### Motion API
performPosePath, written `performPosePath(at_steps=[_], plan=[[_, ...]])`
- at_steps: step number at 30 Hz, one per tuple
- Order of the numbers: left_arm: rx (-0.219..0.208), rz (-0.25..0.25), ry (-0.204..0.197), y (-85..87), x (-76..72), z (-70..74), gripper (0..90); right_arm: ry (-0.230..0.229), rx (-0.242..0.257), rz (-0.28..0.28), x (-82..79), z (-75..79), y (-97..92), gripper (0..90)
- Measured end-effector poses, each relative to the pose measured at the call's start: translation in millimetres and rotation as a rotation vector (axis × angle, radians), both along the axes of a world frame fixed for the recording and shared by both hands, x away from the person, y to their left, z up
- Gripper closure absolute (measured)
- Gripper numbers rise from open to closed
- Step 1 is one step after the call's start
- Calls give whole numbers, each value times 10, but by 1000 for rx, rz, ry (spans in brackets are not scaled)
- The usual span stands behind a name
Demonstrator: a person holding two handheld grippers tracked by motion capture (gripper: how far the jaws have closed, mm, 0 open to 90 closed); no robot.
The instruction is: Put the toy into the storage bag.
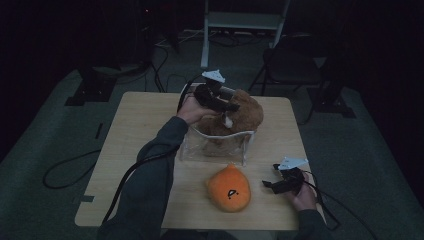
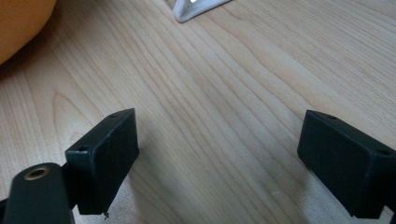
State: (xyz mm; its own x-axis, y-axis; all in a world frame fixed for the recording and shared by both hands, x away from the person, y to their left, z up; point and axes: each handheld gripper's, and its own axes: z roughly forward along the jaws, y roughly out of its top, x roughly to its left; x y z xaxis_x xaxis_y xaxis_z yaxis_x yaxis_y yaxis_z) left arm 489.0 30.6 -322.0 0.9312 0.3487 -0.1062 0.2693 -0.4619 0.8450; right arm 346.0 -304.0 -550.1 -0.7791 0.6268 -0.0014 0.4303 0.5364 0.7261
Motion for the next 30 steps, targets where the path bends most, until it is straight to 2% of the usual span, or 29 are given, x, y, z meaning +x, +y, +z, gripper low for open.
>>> performPosePath(at_steps=[7, 9, 20, 30], plan=[[-14, 9, -9, 61, -51, 15, 373, 0, 0, 0, 0, 0, 0, 117], [-23, 9, -20, 77, -104, 28, 370, 0, 0, 0, 0, 0, 0, 117], [-37, -30, -57, 106, -283, 83, 369, 1, 0, -1, -1, 1, 0, 117], [-46, -29, -76, 181, -405, 80, 369, 2, 0, -1, -1, 1, 0, 116]])
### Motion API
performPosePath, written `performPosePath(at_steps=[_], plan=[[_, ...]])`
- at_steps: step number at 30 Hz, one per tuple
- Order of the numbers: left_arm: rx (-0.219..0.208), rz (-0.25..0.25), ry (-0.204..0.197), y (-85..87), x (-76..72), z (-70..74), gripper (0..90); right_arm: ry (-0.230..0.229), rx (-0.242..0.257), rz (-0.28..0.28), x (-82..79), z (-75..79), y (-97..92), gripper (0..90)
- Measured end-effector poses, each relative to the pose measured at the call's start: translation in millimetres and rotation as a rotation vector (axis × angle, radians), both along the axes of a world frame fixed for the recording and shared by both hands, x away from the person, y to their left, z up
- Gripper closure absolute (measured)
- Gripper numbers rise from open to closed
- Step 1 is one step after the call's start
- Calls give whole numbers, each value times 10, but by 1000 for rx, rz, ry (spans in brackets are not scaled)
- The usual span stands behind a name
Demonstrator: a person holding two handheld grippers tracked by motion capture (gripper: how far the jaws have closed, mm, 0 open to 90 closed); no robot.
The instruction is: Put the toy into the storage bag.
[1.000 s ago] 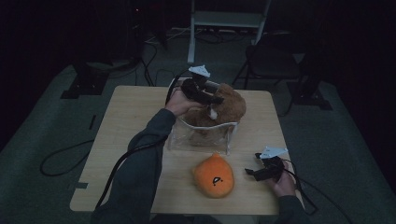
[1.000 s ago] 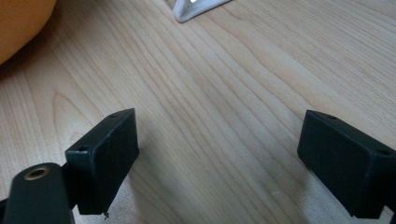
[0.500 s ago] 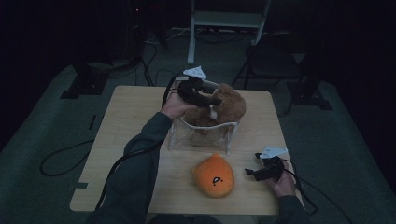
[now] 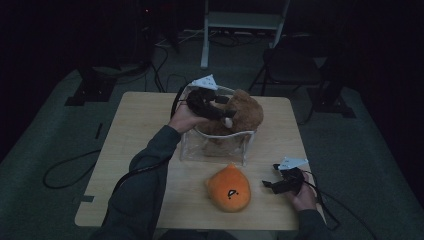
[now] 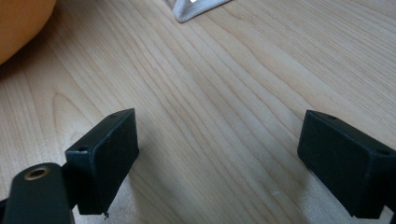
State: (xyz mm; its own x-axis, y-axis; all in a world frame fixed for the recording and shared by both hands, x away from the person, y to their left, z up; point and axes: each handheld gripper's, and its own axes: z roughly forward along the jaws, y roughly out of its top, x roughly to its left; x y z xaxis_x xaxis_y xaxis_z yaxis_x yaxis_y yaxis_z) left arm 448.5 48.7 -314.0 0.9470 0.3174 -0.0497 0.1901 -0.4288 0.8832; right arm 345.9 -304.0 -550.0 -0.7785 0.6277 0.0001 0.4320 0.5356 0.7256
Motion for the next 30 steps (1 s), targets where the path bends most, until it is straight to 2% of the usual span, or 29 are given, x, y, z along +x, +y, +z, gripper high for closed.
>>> performPosePath(at_steps=[19, 30], plan=[[-19, -26, -36, 87, -245, -49, 365, 0, 0, 0, 0, 0, 0, 117], [-35, -22, -31, 155, -321, -145, 365, 0, 0, 0, -1, 0, 1, 117]])
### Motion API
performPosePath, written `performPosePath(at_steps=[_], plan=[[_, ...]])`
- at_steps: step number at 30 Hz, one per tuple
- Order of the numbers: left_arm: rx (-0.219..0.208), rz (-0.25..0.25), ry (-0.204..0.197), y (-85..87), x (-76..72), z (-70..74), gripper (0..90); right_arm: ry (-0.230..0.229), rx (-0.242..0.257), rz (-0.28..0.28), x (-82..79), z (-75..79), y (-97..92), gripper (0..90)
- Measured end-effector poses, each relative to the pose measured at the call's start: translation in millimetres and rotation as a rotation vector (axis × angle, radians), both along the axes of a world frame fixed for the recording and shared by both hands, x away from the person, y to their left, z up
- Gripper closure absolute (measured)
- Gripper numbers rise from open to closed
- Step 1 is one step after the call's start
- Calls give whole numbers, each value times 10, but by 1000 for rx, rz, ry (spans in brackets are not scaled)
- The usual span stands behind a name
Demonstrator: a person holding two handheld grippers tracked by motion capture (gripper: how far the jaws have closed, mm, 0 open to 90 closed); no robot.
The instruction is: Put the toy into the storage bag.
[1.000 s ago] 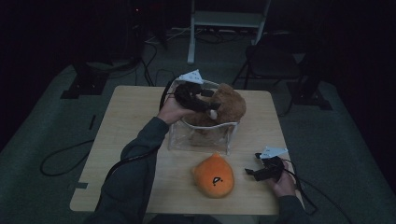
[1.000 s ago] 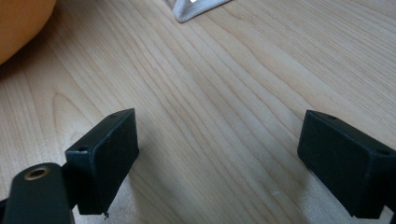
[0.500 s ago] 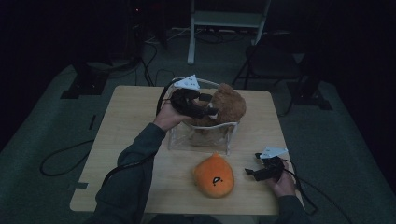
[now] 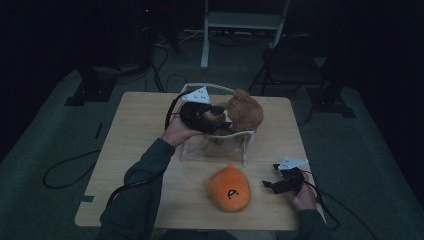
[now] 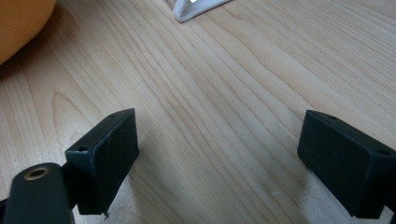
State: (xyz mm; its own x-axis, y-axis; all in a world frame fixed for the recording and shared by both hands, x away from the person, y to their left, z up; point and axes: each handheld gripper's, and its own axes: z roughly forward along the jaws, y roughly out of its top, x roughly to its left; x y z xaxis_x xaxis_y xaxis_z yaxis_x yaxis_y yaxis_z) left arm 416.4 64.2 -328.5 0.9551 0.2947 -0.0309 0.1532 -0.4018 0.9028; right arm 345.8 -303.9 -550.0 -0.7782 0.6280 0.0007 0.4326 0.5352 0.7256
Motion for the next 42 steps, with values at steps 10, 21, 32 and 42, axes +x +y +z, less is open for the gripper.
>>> performPosePath(at_steps=[10, 21, 32, 42], plan=[[-11, -6, -6, 34, -100, -61, 362, 0, 0, 0, 0, 0, 0, 117], [-11, -10, -15, 58, -203, -120, 356, 0, -1, -2, -2, 1, 0, 117], [-23, -5, -12, 108, -293, -218, 353, 0, -1, -2, -2, 1, 0, 116], [-13, -7, -22, 104, -392, -303, 347, 0, -1, -2, -2, 1, 0, 117]])
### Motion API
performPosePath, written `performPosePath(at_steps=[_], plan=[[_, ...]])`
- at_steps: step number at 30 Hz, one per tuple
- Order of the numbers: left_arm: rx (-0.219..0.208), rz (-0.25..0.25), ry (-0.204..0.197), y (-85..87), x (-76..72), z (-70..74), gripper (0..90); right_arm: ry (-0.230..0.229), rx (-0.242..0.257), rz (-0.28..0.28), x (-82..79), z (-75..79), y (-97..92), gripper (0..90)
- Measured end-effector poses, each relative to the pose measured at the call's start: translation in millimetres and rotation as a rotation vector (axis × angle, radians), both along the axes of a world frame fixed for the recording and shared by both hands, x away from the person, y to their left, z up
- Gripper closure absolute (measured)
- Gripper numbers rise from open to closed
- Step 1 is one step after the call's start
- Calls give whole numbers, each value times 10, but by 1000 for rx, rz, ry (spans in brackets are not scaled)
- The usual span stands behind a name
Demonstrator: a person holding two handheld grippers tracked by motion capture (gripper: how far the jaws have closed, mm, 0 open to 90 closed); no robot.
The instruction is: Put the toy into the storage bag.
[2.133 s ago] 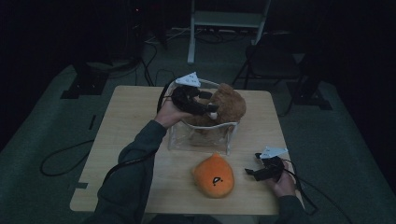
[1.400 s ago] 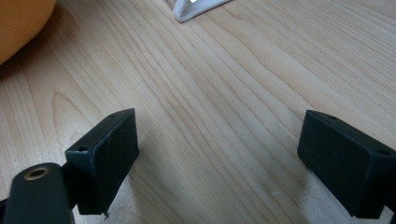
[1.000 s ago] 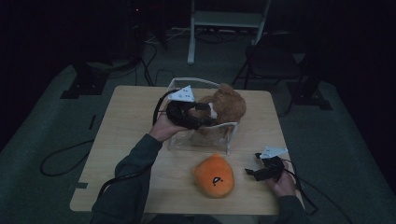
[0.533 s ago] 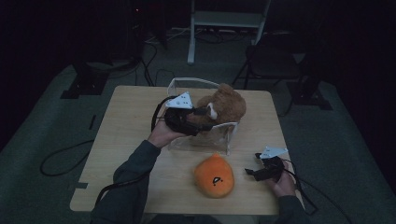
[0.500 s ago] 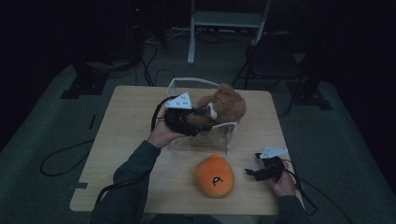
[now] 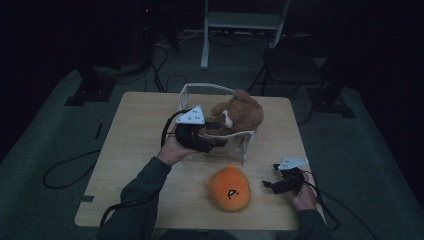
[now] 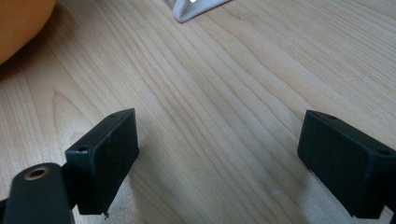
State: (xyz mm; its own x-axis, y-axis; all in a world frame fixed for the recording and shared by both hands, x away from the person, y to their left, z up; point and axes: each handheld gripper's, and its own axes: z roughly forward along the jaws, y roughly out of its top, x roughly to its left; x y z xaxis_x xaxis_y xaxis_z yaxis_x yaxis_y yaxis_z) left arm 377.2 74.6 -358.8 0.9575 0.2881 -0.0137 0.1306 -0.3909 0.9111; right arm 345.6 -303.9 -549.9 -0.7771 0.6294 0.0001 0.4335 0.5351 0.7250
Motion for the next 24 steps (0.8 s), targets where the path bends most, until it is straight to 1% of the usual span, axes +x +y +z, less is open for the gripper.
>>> performPosePath(at_steps=[7, 17, 24], plan=[[2, -4, 4, -6, -43, -54, 346, 0, 0, 0, 0, 0, 0, 116], [-7, -5, 16, 15, -90, -133, 346, 0, 0, 0, 0, 0, 0, 117], [-6, -4, 33, 23, -116, -215, 346, 0, 0, 0, 0, 0, 0, 117]])
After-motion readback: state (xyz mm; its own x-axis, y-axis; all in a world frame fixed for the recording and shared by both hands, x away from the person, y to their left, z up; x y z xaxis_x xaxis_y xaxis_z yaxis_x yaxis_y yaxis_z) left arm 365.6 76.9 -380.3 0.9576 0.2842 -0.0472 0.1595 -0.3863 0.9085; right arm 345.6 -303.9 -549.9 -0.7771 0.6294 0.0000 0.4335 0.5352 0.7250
